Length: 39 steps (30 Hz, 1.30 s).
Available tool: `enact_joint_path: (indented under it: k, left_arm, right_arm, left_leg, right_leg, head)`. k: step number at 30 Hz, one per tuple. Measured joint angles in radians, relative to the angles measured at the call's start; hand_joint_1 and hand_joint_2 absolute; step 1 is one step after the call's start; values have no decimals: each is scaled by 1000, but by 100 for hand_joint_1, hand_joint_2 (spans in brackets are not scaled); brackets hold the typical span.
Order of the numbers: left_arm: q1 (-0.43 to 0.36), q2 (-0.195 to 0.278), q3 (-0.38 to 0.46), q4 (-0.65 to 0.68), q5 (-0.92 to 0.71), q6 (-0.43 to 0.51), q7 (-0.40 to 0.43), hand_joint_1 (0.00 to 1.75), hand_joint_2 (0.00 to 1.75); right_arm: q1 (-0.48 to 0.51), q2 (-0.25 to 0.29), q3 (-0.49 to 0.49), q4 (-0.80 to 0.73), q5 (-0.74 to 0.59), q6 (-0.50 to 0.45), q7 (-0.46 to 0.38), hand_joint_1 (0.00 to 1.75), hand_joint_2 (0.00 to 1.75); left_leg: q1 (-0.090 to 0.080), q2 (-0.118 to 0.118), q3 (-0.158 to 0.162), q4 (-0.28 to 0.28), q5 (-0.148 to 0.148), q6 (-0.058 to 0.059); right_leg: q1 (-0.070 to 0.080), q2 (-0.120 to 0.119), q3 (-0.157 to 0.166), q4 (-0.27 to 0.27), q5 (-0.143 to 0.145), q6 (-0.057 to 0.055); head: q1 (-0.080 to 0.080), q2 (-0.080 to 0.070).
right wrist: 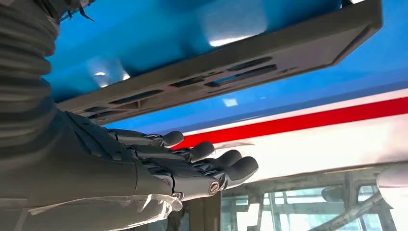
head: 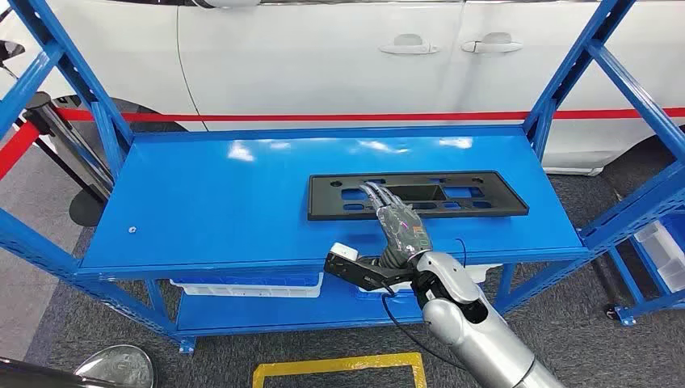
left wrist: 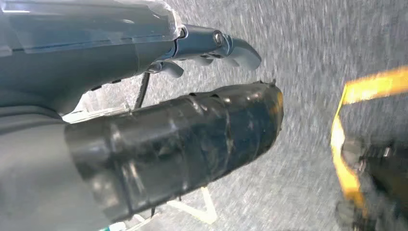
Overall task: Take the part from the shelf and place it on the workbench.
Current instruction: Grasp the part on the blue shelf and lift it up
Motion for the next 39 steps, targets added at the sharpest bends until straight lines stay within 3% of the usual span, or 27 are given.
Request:
enact_joint_path:
  k: [2, 3, 5, 6, 8, 11, 13, 16, 18, 19, 21, 23, 25, 26, 30, 34, 37, 39]
  left_arm:
    - [0, 0, 0, 0, -2, -1, 0, 0, 0]
    - [0, 0, 0, 0, -3, -1, 0, 0, 0]
    - [0, 0, -1, 1, -4, 2, 2, 0, 0]
    - [-1, -1, -2, 3, -4, 4, 2, 0, 0]
    - [-7, -2, -5, 9, -3, 11, 2, 0, 0]
    - [-14, 0, -12, 14, 5, 17, -1, 0, 0]
    - [-15, 2, -17, 14, 12, 17, -3, 0, 0]
    - [-18, 2, -24, 14, 17, 17, -3, 0, 0]
    - [-18, 3, -29, 14, 26, 16, -3, 0, 0]
    - [-17, 4, -31, 14, 32, 15, -3, 0, 0]
    - [-15, 7, -35, 14, 45, 11, -3, 0, 0]
    - [-13, 7, -41, 14, 56, 6, -1, 0, 0]
    - [-12, 7, -48, 13, 63, 3, 0, 0, 0]
    - [-10, 7, -51, 13, 64, 2, 1, 0, 0]
    - [-9, 7, -60, 12, 71, 2, 4, 0, 0]
    - [-4, 7, -72, 3, 99, 1, 14, 0, 0]
    - [12, 2, -88, -30, 126, -13, 28, 0, 0]
    - [30, -5, -99, -64, 144, -25, 43, 0, 0]
  right_arm:
    - [1, 0, 0, 3, 13, -7, 2, 0, 175]
    - [1, 0, 0, 9, 29, -14, 6, 0, 175]
    - [-5, 0, 0, 25, 61, -28, 13, 0, 175]
    - [-9, -1, 0, 39, 77, -35, 17, 0, 175]
    - [-19, -3, -1, 70, 111, -46, 16, 0, 175]
    - [-29, -14, -2, 117, 176, -62, 8, 0, 175]
    - [-37, -22, -2, 150, 211, -65, 2, 0, 175]
    - [-44, -27, -1, 189, 233, -69, -1, 0, 175]
    - [-43, -29, 0, 210, 247, -71, -1, 0, 175]
    - [-43, -30, 0, 218, 256, -72, 0, 0, 175]
    - [-44, -35, 1, 233, 274, -75, 2, 0, 175]
    - [-46, -39, 1, 251, 284, -78, 2, 0, 175]
    - [-49, -42, 1, 266, 288, -80, 1, 0, 175]
    - [-51, -44, 2, 271, 289, -81, 1, 0, 175]
    - [-55, -50, 3, 282, 290, -80, 1, 1, 175]
    - [-58, -51, 4, 293, 292, -76, 1, 175, 175]
    - [-54, -51, 4, 296, 291, -71, 0, 175, 175]
    - [-47, -51, 4, 293, 290, -67, -1, 175, 175]
  left_leg:
    - [-1, -1, 6, 1, -6, 0]
    - [-3, -2, 15, 1, -12, 0]
    - [-5, -3, 34, 0, -27, -2]
    - [-6, -3, 44, -1, -33, -4]
    - [-4, -2, 52, -6, -40, -14]
    - [-5, -1, 62, 4, -36, -34]
    - [-6, 0, 45, 53, -60, -43]
    - [3, 0, -57, 216, -135, -57]
    - [8, 1, -98, 250, -130, -65]
    - [11, 1, -93, 217, -99, -67]
    - [14, 1, -57, 100, -23, -71]
    - [10, 3, -37, 30, -1, -62]
    - [6, 4, -38, 29, -5, -43]
    - [7, 4, -35, 27, 8, -39]
    - [8, 0, -30, 18, 14, -38]
    - [6, 0, -29, 18, 10, -31]
    - [4, 0, -29, 18, 9, -28]
    - [2, 1, -29, 18, 8, -26]
  right_leg:
    - [0, 0, -22, 11, 12, -1]
    - [0, 0, -33, 0, 37, -4]
    - [5, -1, -2, -121, 135, -17]
    - [10, -3, 19, -185, 169, -27]
    - [21, -5, 43, -260, 189, -46]
    - [20, -3, 67, -286, 201, -60]
    - [11, -4, 88, -300, 203, -66]
    - [8, -4, 96, -304, 196, -71]
    - [6, -3, 98, -299, 188, -68]
    - [4, -2, 101, -295, 182, -64]
    - [0, -1, 105, -282, 170, -53]
    - [1, 0, 99, -268, 159, -39]
    - [3, -1, 96, -263, 153, -28]
    - [5, -1, 98, -264, 152, -28]
    - [7, -3, 106, -273, 152, -65]
    - [7, -4, 112, -280, 153, -66]
    - [6, -4, 112, -282, 155, -62]
    - [4, -4, 112, -283, 155, -52]
  head:
    - [0, 0]
    - [0, 0]
    - [0, 0]
    - [-1, 0]
    - [-1, 0]
    - [0, 0]
    - [-1, 0]
    - [-2, 0]
    - [-2, 0]
    - [-2, 0]
    - [-2, 0]
    - [-2, 0]
    - [-2, 0]
    - [-1, 0]
    - [-1, 0]
    - [-1, 0]
    - [-1, 0]
    - [-1, 0]
